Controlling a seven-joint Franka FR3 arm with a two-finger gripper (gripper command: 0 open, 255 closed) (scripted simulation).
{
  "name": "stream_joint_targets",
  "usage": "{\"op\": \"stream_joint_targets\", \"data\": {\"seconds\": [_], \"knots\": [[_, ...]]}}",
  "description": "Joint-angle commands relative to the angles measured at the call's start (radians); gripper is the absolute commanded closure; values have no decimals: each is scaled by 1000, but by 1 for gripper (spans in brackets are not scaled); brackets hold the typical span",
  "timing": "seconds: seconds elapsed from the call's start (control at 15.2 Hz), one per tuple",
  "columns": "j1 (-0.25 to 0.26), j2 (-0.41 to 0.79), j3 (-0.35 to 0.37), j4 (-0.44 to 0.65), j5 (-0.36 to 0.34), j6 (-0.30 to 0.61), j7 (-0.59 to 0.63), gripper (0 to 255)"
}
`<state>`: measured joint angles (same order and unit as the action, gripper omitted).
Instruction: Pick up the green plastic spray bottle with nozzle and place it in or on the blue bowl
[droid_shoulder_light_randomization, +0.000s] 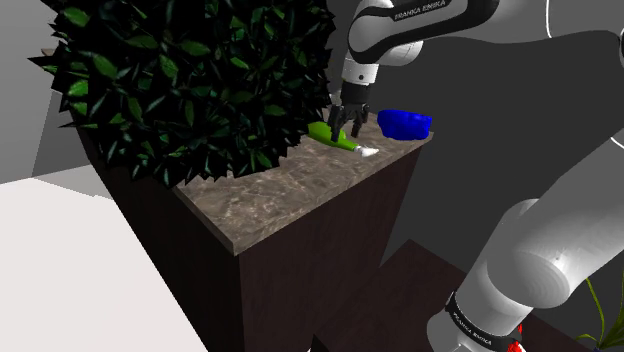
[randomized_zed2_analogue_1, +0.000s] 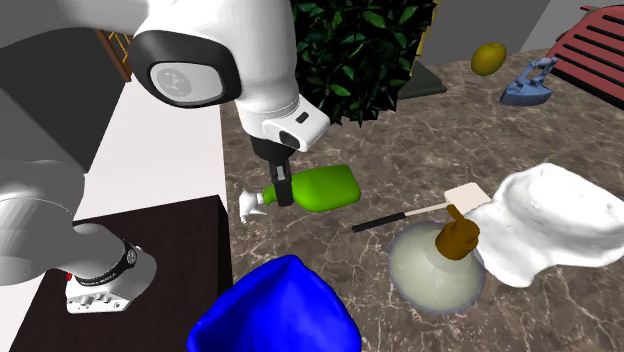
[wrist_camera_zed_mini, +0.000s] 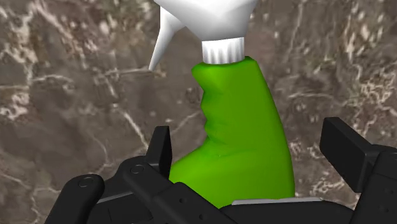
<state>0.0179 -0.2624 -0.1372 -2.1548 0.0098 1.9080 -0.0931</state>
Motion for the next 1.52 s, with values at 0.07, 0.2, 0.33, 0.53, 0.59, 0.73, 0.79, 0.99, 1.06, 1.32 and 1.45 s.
{"op": "stream_joint_targets", "data": {"seconds": [0.07,0.2,0.33,0.53,0.59,0.73,0.79,0.99,1.06,1.32,1.45], "knots": [[2,1,2,-24,1,27,2,0],[2,1,2,-23,1,27,2,0],[2,1,2,-23,1,27,2,0],[2,1,2,-24,1,27,2,255],[2,1,2,-24,1,27,2,255],[2,1,2,-24,1,27,2,255],[2,1,2,-24,1,27,2,255],[2,1,2,-23,1,27,2,255],[2,1,2,-23,1,27,2,255],[2,-5,3,11,0,-14,4,255],[2,-8,4,36,0,-41,6,255]]}}
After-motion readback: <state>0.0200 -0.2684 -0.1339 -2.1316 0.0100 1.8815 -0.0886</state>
